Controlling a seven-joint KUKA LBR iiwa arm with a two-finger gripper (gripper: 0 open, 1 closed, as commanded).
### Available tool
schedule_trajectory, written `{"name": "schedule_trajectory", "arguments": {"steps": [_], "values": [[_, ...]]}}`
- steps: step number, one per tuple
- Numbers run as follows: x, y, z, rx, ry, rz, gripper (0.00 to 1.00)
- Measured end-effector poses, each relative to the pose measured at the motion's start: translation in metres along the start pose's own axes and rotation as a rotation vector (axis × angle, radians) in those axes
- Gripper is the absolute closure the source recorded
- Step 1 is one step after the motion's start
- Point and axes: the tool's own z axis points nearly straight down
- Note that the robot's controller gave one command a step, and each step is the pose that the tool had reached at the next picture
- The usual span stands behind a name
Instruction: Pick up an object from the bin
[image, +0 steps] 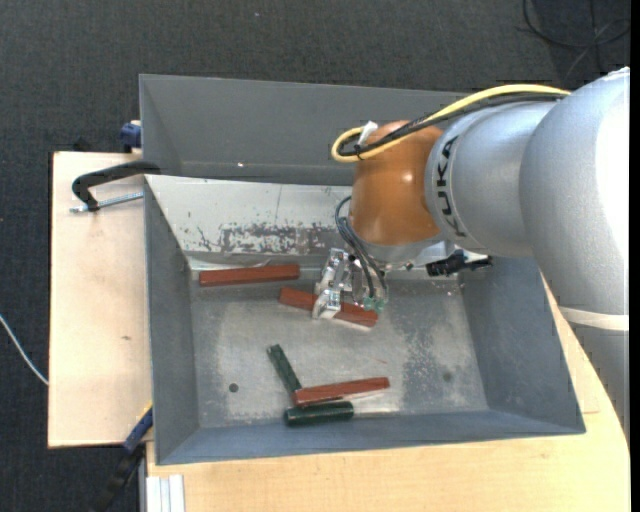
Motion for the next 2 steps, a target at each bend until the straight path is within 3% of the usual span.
{"name": "schedule_trajectory", "arguments": {"steps": [1,2], "values": [[0.000,0.000,0.000,0.000,-0.001,0.000,1.00],[-0.004,-0.017,-0.194,0.004,-0.008,-0.077,1.00]]}}
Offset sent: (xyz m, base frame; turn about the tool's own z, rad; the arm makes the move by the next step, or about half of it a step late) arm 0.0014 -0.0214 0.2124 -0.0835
